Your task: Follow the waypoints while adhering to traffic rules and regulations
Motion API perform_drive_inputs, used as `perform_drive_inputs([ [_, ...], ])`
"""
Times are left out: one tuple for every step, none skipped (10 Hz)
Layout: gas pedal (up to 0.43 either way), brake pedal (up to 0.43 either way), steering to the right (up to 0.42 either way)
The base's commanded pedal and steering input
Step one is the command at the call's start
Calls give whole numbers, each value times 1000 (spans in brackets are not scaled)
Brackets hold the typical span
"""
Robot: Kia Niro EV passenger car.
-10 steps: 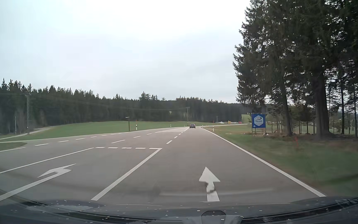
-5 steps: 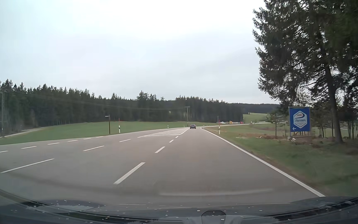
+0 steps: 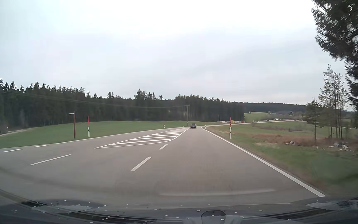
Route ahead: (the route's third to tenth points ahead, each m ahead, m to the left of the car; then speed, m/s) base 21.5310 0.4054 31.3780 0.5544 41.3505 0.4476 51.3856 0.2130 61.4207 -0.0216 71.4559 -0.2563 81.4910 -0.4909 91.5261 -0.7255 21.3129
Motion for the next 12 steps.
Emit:
perform_drive_inputs([
  [98, 0, 0],
  [98, 0, 0],
  [98, 0, 0],
  [98, 0, 0],
  [98, 0, 0],
  [98, 0, 0],
  [98, 0, 0],
  [98, 0, 0],
  [98, 0, 0],
  [98, 0, 0],
  [98, 0, 0],
  [98, 0, 0],
])
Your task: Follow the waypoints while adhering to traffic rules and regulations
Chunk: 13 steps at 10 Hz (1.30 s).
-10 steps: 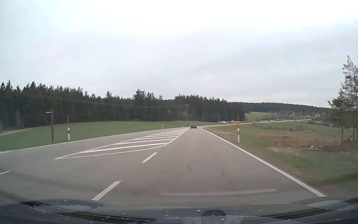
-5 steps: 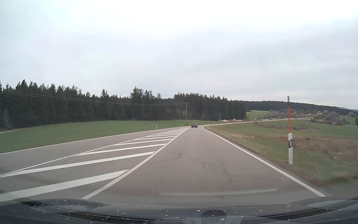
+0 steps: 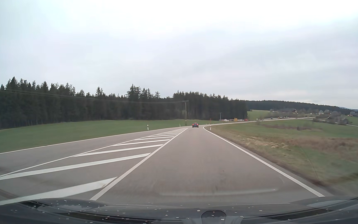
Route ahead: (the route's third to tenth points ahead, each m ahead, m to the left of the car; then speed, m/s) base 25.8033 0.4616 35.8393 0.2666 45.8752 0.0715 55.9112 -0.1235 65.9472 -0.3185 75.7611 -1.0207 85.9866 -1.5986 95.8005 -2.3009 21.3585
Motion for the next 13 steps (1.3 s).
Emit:
perform_drive_inputs([
  [98, 0, 0],
  [98, 0, 0],
  [98, 0, 0],
  [87, 0, 0],
  [79, 0, 0],
  [67, 0, 0],
  [67, 0, 0],
  [59, 0, 0],
  [47, 0, 0],
  [0, 0, 0],
  [0, 0, 0],
  [0, 0, 0],
  [0, 0, 0],
])
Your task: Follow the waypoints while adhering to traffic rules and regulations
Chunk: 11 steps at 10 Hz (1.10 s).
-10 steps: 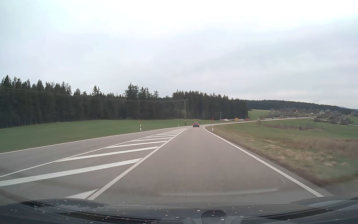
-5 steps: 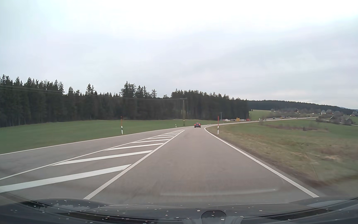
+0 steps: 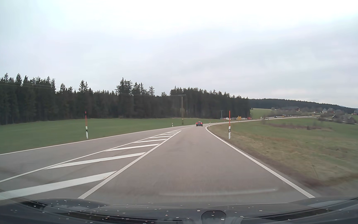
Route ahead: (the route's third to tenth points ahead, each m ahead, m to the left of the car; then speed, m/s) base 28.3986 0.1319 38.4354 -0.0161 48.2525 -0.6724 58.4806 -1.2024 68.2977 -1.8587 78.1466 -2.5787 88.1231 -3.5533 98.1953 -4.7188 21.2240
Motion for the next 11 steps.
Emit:
perform_drive_inputs([
  [0, 0, 0],
  [0, 0, 0],
  [0, 0, 0],
  [0, 0, 0],
  [0, 0, 1],
  [0, 0, 2],
  [0, 0, 2],
  [0, 0, 3],
  [0, 0, 3],
  [0, 0, 3],
  [0, 0, 3],
])
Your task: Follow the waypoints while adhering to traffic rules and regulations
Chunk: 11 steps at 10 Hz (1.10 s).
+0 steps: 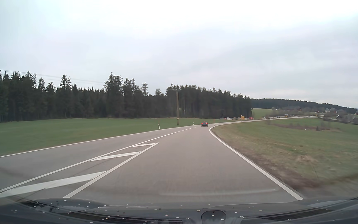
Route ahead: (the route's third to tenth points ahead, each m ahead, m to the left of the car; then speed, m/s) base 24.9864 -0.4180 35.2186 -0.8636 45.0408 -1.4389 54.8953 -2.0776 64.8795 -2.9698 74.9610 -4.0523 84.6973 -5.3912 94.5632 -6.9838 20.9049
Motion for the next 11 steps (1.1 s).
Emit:
perform_drive_inputs([
  [0, 0, 4],
  [0, 0, 5],
  [0, 0, 5],
  [0, 0, 5],
  [0, 0, 5],
  [0, 0, 5],
  [0, 0, 6],
  [0, 0, 6],
  [0, 0, 7],
  [0, 0, 7],
  [0, 0, 7],
])
